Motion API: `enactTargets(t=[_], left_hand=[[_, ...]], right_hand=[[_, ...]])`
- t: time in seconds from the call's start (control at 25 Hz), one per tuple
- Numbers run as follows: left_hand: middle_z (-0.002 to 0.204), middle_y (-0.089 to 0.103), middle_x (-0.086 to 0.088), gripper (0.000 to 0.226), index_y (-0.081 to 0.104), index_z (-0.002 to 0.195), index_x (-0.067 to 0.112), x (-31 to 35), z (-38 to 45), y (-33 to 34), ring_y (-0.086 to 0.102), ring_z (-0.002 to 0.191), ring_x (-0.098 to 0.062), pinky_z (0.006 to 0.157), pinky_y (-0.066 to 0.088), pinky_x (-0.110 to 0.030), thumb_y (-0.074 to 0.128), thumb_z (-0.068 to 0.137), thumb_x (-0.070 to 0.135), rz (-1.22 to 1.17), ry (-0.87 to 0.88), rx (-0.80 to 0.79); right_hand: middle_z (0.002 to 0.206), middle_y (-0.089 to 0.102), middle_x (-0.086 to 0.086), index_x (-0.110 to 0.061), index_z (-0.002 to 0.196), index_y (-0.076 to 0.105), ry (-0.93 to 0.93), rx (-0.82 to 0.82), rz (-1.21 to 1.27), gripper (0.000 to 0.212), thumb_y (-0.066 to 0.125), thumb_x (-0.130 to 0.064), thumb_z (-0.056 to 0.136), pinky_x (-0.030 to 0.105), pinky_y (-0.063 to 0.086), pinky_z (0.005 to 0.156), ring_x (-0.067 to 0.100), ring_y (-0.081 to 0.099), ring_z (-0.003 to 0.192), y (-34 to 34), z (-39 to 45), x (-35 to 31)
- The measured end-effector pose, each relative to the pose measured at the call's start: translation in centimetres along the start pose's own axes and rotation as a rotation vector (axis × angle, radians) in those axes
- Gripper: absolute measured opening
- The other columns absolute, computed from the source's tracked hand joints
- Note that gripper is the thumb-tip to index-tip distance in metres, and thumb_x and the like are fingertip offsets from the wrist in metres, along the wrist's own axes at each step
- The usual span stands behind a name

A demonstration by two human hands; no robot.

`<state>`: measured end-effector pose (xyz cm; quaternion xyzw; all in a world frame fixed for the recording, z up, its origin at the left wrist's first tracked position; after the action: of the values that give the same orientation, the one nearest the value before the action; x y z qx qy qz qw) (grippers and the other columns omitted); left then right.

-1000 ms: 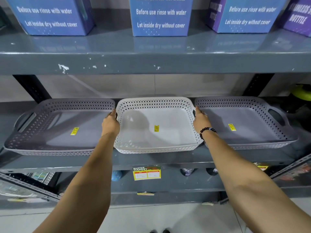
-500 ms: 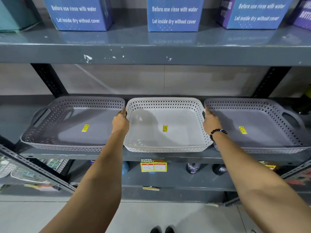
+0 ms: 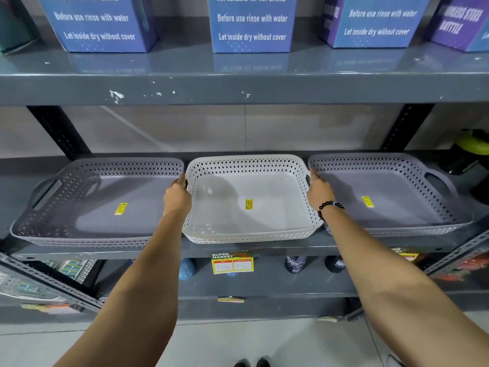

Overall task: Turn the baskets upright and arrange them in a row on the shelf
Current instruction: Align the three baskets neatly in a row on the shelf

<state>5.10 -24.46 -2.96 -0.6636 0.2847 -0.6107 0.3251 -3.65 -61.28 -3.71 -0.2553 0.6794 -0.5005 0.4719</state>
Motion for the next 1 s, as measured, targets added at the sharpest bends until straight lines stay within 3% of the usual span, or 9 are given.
enactTargets(t=[0.08,0.12,0.2,0.24,1.0], left_hand=[[0.138,0.050,-0.021,0.062,0.032,0.147,0.018,0.03,0.09,0.07,0.052,0.116,-0.043,0.096,0.046,-0.046,0.027,0.093,-0.010,0.018,0.008,0.006],[0.138,0.050,-0.021,0.063,0.032,0.147,0.018,-0.07,0.18,0.04,0.052,0.116,-0.043,0.095,0.046,-0.046,0.027,0.092,-0.011,0.028,0.008,0.008],[0.139,0.049,-0.021,0.064,0.032,0.148,0.020,-0.23,0.52,0.36,0.052,0.116,-0.044,0.095,0.048,-0.048,0.026,0.092,-0.011,0.025,0.003,0.002],[0.139,0.049,-0.021,0.063,0.032,0.148,0.021,-0.37,0.60,0.41,0.052,0.115,-0.044,0.096,0.049,-0.049,0.026,0.093,-0.010,0.019,-0.006,0.001],[0.140,0.049,-0.021,0.056,0.035,0.147,0.017,0.01,0.02,0.09,0.053,0.114,-0.042,0.095,0.047,-0.047,0.027,0.096,-0.006,-0.026,0.005,0.006]], right_hand=[[0.111,0.060,0.029,-0.004,0.149,0.014,0.001,-0.006,0.026,0.064,0.038,0.009,0.091,0.019,0.029,0.044,0.024,0.049,0.074,0.05,-0.06,0.03],[0.096,0.061,0.026,-0.005,0.149,0.014,0.007,-0.016,0.038,0.065,0.038,0.010,0.091,0.019,0.025,0.042,0.020,0.045,0.065,0.25,-0.07,0.05],[0.066,0.045,0.009,-0.007,0.150,0.012,0.031,-0.019,0.057,0.067,0.038,0.009,0.090,0.020,0.024,0.041,0.013,0.034,0.051,0.34,-0.10,0.44],[0.060,0.036,0.002,-0.008,0.150,0.012,0.036,-0.019,0.057,0.067,0.038,0.009,0.090,0.021,0.024,0.041,0.011,0.032,0.049,0.33,-0.09,0.45],[0.061,0.028,-0.001,-0.009,0.151,0.009,0.034,-0.022,0.036,0.066,0.037,0.006,0.093,0.019,0.024,0.040,0.009,0.031,0.048,0.51,-0.22,0.51]])
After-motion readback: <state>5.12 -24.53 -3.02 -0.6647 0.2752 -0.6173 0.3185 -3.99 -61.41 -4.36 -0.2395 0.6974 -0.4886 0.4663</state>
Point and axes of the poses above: each hand's wrist, its own z-axis towards the middle knuckle, its own y-axis out of the palm, x = y × z, the point moved 10 cm from there along z, towards the middle knuckle
